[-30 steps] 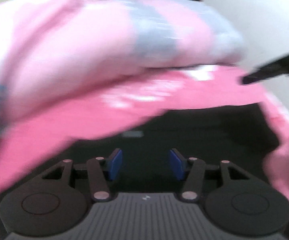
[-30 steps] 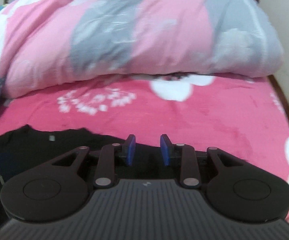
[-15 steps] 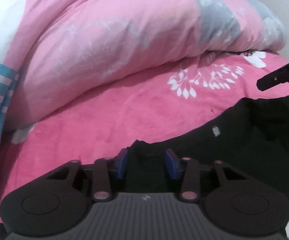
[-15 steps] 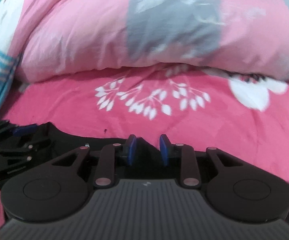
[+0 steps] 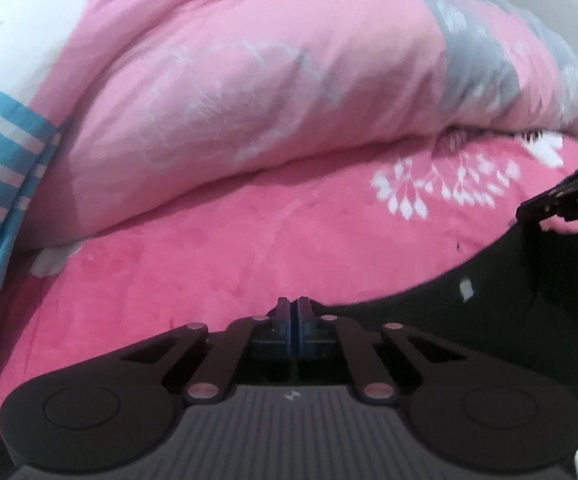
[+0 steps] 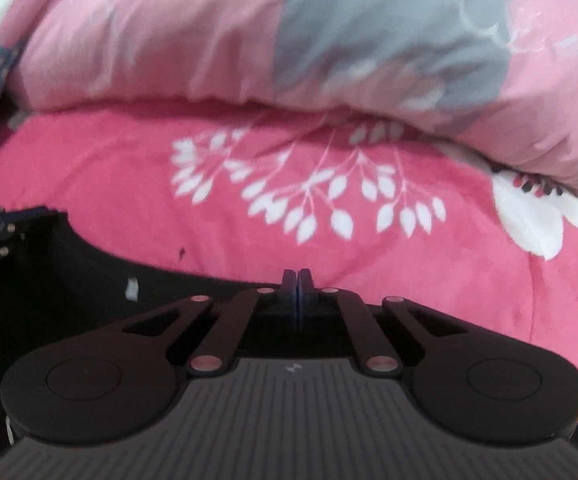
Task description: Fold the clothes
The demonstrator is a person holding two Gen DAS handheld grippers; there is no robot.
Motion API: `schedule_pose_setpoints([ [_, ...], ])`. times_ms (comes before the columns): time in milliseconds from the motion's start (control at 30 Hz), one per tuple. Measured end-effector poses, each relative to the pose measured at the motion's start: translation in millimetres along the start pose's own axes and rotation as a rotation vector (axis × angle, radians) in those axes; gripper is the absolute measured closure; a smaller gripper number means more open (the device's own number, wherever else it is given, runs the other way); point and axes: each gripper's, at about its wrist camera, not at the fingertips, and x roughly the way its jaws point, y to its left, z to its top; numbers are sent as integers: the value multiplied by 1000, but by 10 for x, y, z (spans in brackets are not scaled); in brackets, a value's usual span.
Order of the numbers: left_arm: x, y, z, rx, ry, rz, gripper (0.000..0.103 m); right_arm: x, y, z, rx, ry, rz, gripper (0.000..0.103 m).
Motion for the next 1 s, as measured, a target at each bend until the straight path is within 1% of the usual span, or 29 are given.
schedule_pose_setpoints([
  [100, -33, 26, 22, -25, -31, 6, 100, 41, -54, -15, 35, -11, -14, 103],
  [267, 85, 13, -32, -47, -43, 27, 98, 196, -52, -76, 58, -19, -37, 103],
  [367, 83, -5, -86, -43, -71, 20, 84, 181, -116, -88, 114, -35, -9, 101],
  [400, 38, 12, -84, -44, -77, 8, 67, 132, -158, -84, 143, -44, 9, 98],
  [433, -32, 45, -81, -47, -87, -4, 53, 82, -201, -79, 173, -53, 27, 88],
  [467, -123, 88, -80, -47, -101, -11, 50, 2, -243, -83, 206, -75, 35, 74],
  [533, -305, 176, -77, -46, -131, -24, 47, -215, -305, -107, 267, -143, 45, 66],
  [567, -395, 237, -77, -48, -128, -31, 45, -310, -314, -112, 286, -165, 53, 63],
  [633, -587, 379, -88, -60, -122, -41, 42, -453, -256, -94, 294, -186, 75, 63],
  [700, -771, 551, -131, -62, -94, -38, 41, -558, -162, -82, 291, -193, 108, 63],
  [767, -877, 724, -192, -57, -34, -6, 41, -543, 33, -72, 261, -164, 167, 63],
  [867, -922, 976, -353, -48, 63, 85, 43, -435, 378, -44, 207, -120, 243, 63],
  [967, -882, 1240, -515, -91, 141, 199, 45, -215, 737, 26, 183, -67, 292, 64],
  [1000, -876, 1299, -559, -100, 146, 230, 45, -141, 833, 45, 186, -52, 307, 64],
])
